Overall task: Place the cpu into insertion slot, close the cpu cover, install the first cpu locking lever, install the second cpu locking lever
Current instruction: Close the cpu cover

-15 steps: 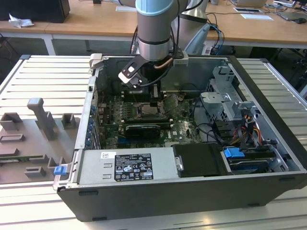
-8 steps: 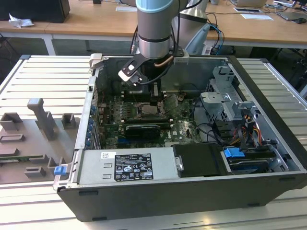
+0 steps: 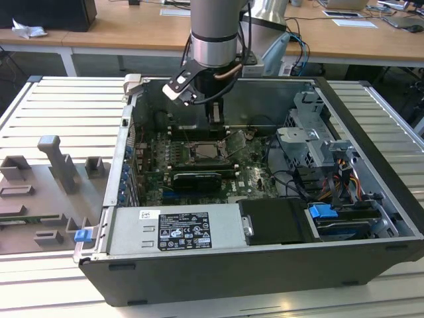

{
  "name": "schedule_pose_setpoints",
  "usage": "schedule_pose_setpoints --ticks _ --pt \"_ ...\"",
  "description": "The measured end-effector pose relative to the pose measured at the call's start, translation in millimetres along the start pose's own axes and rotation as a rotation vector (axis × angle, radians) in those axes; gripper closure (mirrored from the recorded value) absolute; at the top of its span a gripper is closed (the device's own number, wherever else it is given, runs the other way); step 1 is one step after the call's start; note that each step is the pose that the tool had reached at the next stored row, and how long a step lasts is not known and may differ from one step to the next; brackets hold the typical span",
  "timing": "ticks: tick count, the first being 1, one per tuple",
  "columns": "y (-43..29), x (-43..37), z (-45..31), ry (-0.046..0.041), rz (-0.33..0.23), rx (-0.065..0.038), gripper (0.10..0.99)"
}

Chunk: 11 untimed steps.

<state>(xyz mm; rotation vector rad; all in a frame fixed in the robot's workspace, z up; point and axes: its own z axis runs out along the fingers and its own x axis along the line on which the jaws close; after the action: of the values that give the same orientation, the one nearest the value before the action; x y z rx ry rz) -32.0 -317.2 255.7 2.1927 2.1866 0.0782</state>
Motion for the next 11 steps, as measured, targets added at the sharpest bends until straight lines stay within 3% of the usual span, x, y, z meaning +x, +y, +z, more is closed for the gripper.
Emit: schedule_pose_setpoints --ticks 11 --pt "0.8 0.1 -12.1 0.0 0.0 0.0 0.98"
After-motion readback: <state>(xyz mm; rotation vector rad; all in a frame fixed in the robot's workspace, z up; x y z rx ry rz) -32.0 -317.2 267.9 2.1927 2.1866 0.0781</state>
